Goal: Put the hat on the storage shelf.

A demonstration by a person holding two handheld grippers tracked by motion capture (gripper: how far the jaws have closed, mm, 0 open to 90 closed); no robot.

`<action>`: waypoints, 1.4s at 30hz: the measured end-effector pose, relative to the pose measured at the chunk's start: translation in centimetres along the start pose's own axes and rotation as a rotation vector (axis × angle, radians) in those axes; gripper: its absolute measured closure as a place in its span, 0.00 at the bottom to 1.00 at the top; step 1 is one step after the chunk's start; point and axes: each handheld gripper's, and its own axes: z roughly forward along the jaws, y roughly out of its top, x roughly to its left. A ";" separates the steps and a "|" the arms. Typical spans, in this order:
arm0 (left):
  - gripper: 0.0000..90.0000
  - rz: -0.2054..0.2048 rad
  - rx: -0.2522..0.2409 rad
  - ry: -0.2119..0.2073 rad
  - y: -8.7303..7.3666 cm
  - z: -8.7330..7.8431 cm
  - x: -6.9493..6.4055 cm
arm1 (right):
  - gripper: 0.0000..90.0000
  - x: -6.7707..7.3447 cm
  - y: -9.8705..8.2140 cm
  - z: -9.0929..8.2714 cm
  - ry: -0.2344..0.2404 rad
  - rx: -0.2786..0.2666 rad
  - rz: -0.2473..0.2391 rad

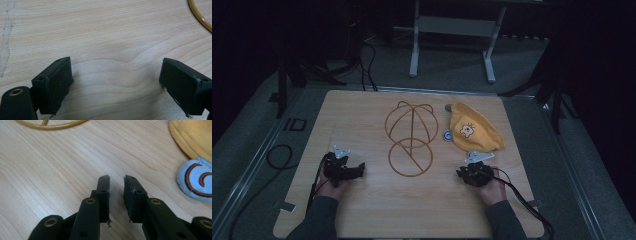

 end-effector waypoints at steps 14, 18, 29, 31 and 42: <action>0.13 -0.001 -0.001 -0.001 0.0 0.0 0.0 | 0.79 -0.9 2.3 -1.2 -0.037 0.087 -0.142; 0.13 -0.001 -0.001 0.000 0.0 0.0 0.0 | 0.75 -1.9 2.8 -1.8 -0.067 0.082 -0.143; 0.13 -0.001 -0.001 -0.001 0.0 0.0 0.0 | 0.71 -4.2 3.1 -2.0 -0.112 0.082 -0.138; 0.13 -0.001 -0.001 -0.001 0.0 0.0 0.0 | 0.71 -4.3 3.2 -1.8 -0.113 0.085 -0.141; 0.13 -0.002 -0.001 -0.001 0.0 0.0 0.0 | 0.66 -6.0 3.3 0.7 -0.107 0.196 -0.076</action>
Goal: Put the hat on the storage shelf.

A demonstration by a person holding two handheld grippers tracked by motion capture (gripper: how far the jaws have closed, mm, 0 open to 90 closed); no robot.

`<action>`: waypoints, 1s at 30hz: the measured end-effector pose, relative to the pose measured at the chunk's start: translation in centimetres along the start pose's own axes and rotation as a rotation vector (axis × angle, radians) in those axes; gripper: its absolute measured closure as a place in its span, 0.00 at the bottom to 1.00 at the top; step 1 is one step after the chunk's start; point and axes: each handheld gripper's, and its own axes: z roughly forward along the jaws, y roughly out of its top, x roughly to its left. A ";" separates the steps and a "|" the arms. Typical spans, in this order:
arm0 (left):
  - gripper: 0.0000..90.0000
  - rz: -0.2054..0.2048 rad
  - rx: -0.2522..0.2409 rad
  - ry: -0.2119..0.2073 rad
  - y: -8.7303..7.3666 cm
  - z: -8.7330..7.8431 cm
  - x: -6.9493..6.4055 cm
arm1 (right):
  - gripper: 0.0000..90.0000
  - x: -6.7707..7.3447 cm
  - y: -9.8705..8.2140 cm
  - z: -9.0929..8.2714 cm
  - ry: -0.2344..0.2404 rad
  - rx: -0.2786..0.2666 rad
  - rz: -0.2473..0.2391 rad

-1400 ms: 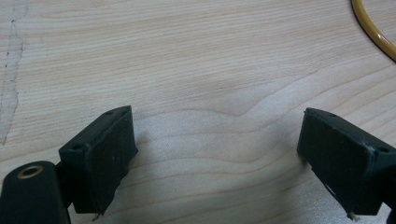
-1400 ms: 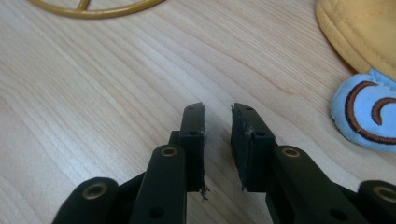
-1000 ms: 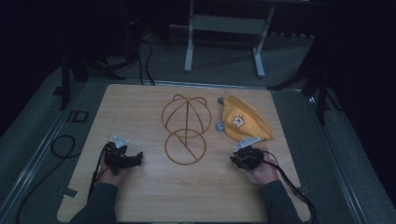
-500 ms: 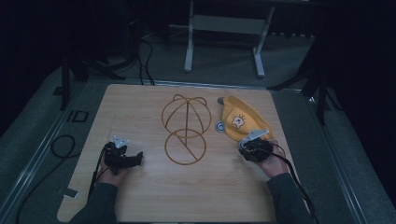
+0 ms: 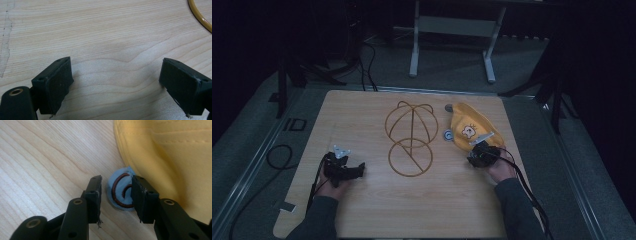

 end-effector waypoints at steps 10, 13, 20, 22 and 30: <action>0.13 0.000 0.000 -0.001 0.0 0.0 0.0 | 0.91 -0.6 0.4 0.2 -0.036 0.021 0.020; 0.13 0.000 0.000 0.000 0.0 0.0 0.0 | 0.93 -0.4 0.5 0.0 -0.054 0.020 0.004; 0.13 0.000 0.000 0.000 0.0 0.0 0.0 | 0.94 0.0 1.1 -0.9 -0.033 -0.002 -0.001; 0.13 0.000 0.000 -0.001 0.0 0.0 0.0 | 0.94 0.0 1.2 -1.1 -0.027 -0.009 0.002; 0.13 0.000 0.000 0.000 0.0 0.0 0.0 | 0.94 -0.4 2.7 -3.5 0.006 -0.079 0.025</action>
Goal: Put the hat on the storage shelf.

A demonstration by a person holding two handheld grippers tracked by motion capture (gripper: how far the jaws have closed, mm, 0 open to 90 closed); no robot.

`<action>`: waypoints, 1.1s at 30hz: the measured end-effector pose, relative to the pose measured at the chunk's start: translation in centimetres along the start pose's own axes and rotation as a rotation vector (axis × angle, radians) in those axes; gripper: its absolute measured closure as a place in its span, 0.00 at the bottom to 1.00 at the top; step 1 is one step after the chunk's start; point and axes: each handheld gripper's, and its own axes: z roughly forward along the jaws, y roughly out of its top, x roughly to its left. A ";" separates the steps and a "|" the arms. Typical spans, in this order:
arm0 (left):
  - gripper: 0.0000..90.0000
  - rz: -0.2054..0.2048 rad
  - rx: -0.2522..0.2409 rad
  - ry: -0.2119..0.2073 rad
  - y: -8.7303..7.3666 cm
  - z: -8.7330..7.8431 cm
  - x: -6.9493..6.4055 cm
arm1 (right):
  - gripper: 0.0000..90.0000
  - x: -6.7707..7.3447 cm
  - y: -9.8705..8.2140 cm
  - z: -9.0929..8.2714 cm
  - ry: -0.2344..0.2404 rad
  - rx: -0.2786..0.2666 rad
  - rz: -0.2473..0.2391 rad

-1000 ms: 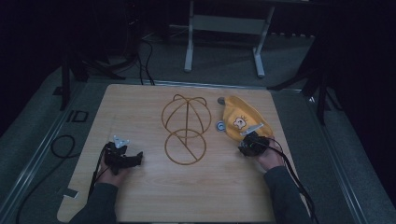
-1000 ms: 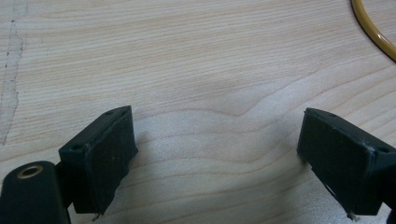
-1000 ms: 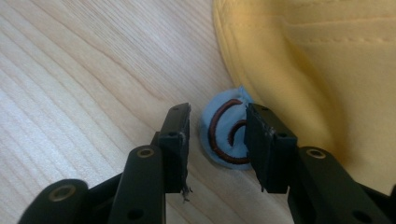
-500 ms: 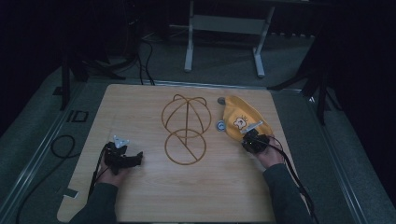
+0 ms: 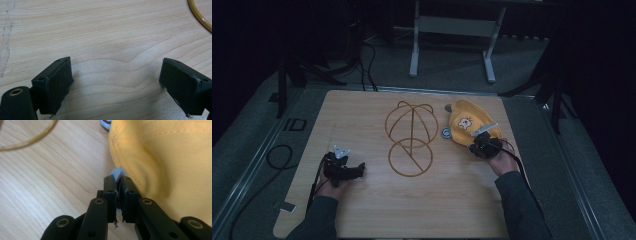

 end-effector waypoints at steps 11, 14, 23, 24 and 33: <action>0.13 0.000 0.001 0.000 0.0 0.0 0.0 | 0.94 -0.2 2.7 -2.6 -0.006 -0.070 -0.001; 0.13 0.000 0.000 0.000 0.0 0.0 0.0 | 0.94 -0.3 3.3 -3.2 -0.007 -0.085 -0.007; 0.13 0.000 -0.001 0.001 0.0 0.0 0.0 | 0.94 0.2 5.2 -6.4 0.019 -0.181 -0.031; 0.13 -0.001 -0.001 0.000 0.0 0.0 0.0 | 0.94 0.2 5.3 -7.0 0.022 -0.200 -0.030; 0.13 -0.001 -0.001 0.001 0.0 0.0 0.0 | 0.91 -0.5 4.3 -7.8 0.011 -0.132 -0.024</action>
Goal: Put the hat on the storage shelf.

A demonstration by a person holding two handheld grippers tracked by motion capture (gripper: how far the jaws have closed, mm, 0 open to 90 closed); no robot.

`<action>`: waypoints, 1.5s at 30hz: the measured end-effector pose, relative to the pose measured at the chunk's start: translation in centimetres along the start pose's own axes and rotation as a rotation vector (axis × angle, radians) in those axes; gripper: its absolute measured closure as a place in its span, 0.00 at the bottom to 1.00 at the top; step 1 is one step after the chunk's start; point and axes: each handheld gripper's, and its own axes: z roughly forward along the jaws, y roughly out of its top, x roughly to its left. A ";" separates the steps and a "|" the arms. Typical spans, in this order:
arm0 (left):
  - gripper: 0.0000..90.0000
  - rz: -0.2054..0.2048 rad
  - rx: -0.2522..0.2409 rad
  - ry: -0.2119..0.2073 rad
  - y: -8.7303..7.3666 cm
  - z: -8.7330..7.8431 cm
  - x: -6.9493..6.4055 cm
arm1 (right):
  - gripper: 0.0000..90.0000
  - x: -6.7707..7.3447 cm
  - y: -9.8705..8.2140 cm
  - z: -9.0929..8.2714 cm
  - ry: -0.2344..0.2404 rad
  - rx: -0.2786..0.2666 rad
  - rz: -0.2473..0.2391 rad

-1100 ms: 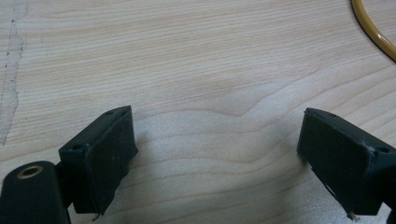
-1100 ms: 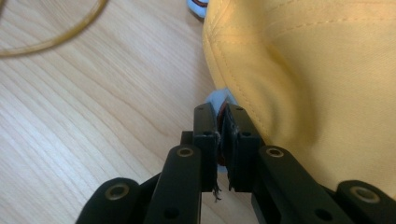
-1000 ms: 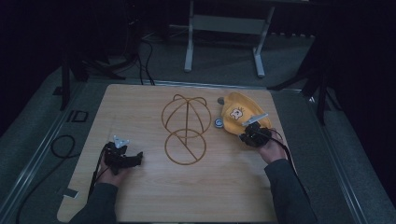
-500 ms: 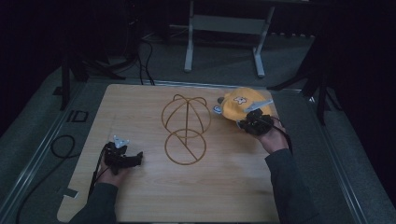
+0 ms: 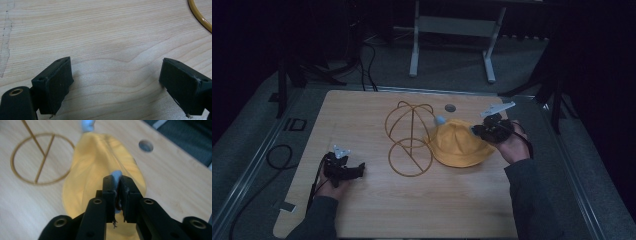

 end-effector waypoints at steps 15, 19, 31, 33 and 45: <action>0.13 0.002 0.001 -0.001 0.0 0.0 0.0 | 0.81 0.6 1.7 2.2 0.003 0.153 -0.124; 0.13 0.003 0.002 0.000 0.0 0.0 0.0 | 0.80 0.3 2.3 2.6 -0.003 0.164 -0.134; 0.13 0.001 0.002 -0.001 0.0 0.0 0.0 | 0.76 0.0 4.3 5.1 0.001 0.289 -0.205; 0.13 0.001 0.002 -0.001 0.0 0.0 0.0 | 0.75 0.0 4.7 5.7 0.013 0.315 -0.200; 0.13 0.001 0.002 -0.002 0.0 0.0 0.0 | 0.94 0.4 5.2 7.3 0.016 0.403 -0.254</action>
